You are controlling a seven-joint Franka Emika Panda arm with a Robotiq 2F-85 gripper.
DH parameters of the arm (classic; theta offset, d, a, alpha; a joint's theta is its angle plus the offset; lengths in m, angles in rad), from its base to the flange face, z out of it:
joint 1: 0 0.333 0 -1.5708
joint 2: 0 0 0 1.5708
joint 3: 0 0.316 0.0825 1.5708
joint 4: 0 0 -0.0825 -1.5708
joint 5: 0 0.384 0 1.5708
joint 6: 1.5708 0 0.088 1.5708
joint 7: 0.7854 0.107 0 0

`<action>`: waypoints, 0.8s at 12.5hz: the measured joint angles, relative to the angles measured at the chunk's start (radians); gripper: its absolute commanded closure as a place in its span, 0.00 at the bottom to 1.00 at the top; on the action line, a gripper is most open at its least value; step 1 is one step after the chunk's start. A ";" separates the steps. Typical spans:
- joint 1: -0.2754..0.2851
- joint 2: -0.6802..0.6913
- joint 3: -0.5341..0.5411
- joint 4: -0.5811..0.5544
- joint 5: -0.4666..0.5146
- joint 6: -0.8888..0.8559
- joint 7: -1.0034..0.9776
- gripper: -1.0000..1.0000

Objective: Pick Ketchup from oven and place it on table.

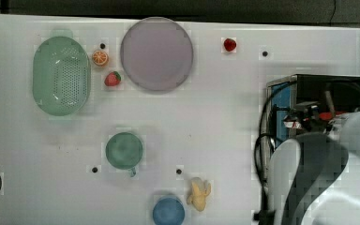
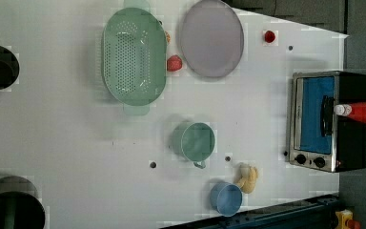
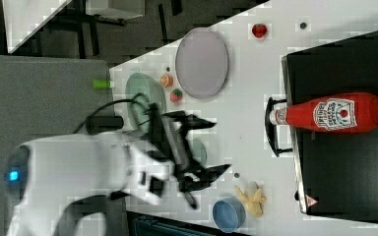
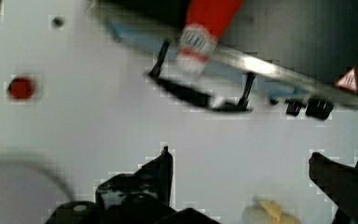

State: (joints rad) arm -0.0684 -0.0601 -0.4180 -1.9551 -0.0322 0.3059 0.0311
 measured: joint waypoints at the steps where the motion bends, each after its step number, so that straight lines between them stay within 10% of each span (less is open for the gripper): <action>1: 0.000 0.033 -0.033 0.000 0.013 0.049 0.000 0.00; 10: -0.025 0.288 -0.189 0.179 0.100 0.188 0.000 0.00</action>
State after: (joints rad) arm -0.0931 0.2281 -0.6074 -1.7764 0.0679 0.4934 0.0311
